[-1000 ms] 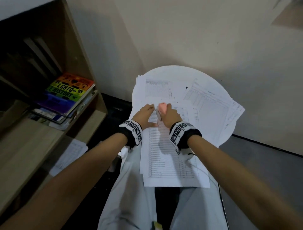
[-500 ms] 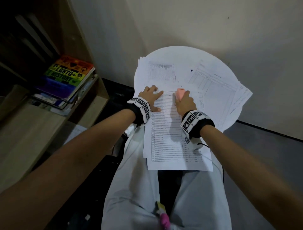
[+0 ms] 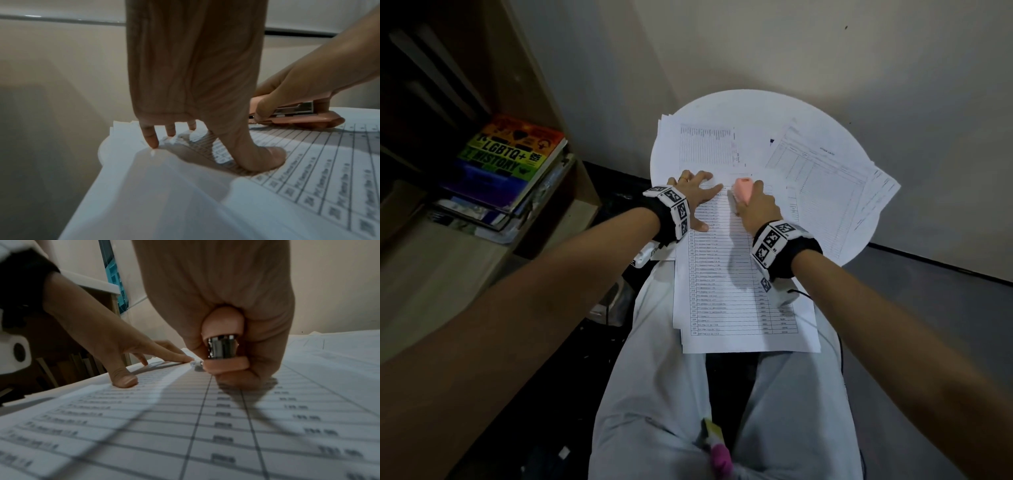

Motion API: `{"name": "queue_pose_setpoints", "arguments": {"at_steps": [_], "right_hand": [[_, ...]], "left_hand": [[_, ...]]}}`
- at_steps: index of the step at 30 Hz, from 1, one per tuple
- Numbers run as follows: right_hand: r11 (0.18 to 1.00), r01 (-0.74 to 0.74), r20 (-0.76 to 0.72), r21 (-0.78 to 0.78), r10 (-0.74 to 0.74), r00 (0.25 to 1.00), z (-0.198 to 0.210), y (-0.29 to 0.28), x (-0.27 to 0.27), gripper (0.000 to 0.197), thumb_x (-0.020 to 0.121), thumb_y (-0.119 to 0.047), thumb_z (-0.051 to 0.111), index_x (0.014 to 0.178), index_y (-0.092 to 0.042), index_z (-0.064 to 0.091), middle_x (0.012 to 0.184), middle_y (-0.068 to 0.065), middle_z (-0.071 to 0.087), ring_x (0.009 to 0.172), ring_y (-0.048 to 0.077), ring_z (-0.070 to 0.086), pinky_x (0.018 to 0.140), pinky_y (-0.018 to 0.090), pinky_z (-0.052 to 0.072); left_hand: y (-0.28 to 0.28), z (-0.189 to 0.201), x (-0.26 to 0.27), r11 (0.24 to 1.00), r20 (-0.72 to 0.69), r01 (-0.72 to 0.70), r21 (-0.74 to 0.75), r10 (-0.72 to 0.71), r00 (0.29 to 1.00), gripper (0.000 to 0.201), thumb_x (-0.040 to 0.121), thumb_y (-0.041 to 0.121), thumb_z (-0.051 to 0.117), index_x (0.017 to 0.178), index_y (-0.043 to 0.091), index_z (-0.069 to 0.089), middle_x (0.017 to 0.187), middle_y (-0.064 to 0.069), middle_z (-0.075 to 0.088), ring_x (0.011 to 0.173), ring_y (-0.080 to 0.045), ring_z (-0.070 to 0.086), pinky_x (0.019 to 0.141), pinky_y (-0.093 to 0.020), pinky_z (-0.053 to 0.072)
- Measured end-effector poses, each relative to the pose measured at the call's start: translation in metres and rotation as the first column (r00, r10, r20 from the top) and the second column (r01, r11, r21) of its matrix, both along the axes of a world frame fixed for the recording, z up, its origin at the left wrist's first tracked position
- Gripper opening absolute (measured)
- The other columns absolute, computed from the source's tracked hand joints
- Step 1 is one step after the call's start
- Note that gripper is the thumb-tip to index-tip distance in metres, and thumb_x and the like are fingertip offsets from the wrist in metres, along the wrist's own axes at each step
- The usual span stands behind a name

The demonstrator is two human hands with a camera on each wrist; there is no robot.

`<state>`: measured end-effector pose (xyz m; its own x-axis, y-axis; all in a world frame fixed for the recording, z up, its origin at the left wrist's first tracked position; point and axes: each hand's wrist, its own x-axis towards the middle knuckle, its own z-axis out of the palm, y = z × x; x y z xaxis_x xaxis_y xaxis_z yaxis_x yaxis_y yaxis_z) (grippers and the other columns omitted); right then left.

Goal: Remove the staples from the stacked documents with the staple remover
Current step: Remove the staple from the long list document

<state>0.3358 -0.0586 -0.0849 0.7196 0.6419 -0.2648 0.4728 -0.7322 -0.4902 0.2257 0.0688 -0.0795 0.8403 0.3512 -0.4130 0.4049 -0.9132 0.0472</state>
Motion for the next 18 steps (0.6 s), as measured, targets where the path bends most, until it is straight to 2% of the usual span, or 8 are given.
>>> {"name": "queue_pose_setpoints", "arguments": {"at_steps": [5, 8, 13, 16, 18], "right_hand": [[1.0, 0.028, 0.014, 0.003, -0.028, 1.0, 0.0, 0.014, -0.002, 0.055, 0.097, -0.044, 0.042, 0.135, -0.006, 0.031, 0.125, 0.023, 0.052, 0.106, 0.037, 0.057, 0.075, 0.038, 0.042], [0.996, 0.087, 0.02, 0.009, -0.087, 0.996, -0.002, 0.021, -0.012, 0.052, 0.099, -0.04, 0.038, 0.136, -0.005, 0.03, 0.127, 0.022, 0.05, 0.106, 0.036, 0.057, 0.071, 0.036, 0.037], [0.999, 0.029, 0.19, -0.042, -0.021, 0.982, -0.011, 0.025, -0.011, 0.052, 0.1, -0.037, 0.041, 0.138, -0.004, 0.028, 0.125, 0.019, 0.05, 0.101, 0.034, 0.06, 0.066, 0.034, 0.036], [0.996, 0.083, 0.046, 0.012, -0.084, 0.995, -0.004, 0.031, -0.006, 0.055, 0.098, -0.043, 0.04, 0.135, -0.003, 0.031, 0.126, 0.02, 0.051, 0.108, 0.035, 0.057, 0.073, 0.037, 0.039], [0.989, 0.148, -0.03, 0.03, -0.147, 0.989, -0.002, 0.035, -0.007, 0.052, 0.099, -0.039, 0.042, 0.135, -0.002, 0.03, 0.129, 0.02, 0.051, 0.112, 0.035, 0.055, 0.076, 0.037, 0.04]], "left_hand": [[0.001, -0.002, 0.003, 0.999, -0.014, 0.003, -0.035, -0.003, 1.0, 0.104, 0.075, 0.05, 0.071, 0.151, 0.031, 0.004, 0.16, -0.002, -0.001, 0.144, -0.036, 0.006, 0.11, -0.059, 0.021], [0.003, -0.006, 0.003, 0.999, -0.02, 0.0, -0.039, 0.0, 1.0, 0.104, 0.076, 0.051, 0.07, 0.152, 0.029, 0.002, 0.16, 0.0, -0.004, 0.145, -0.035, 0.003, 0.111, -0.058, 0.019], [0.005, -0.011, 0.004, 0.998, -0.012, 0.007, -0.061, -0.007, 1.0, 0.105, 0.076, 0.048, 0.071, 0.152, 0.027, 0.001, 0.16, -0.001, -0.005, 0.145, -0.037, 0.002, 0.113, -0.058, 0.021], [0.008, -0.016, 0.005, 0.997, -0.007, 0.012, -0.077, -0.013, 1.0, 0.107, 0.074, 0.05, 0.072, 0.152, 0.026, 0.001, 0.16, -0.003, -0.005, 0.145, -0.04, 0.001, 0.114, -0.058, 0.02], [0.008, -0.017, 0.006, 0.997, -0.008, 0.012, -0.071, -0.012, 1.0, 0.108, 0.074, 0.051, 0.072, 0.152, 0.026, 0.001, 0.16, -0.004, -0.005, 0.145, -0.041, 0.001, 0.114, -0.058, 0.021]]}}
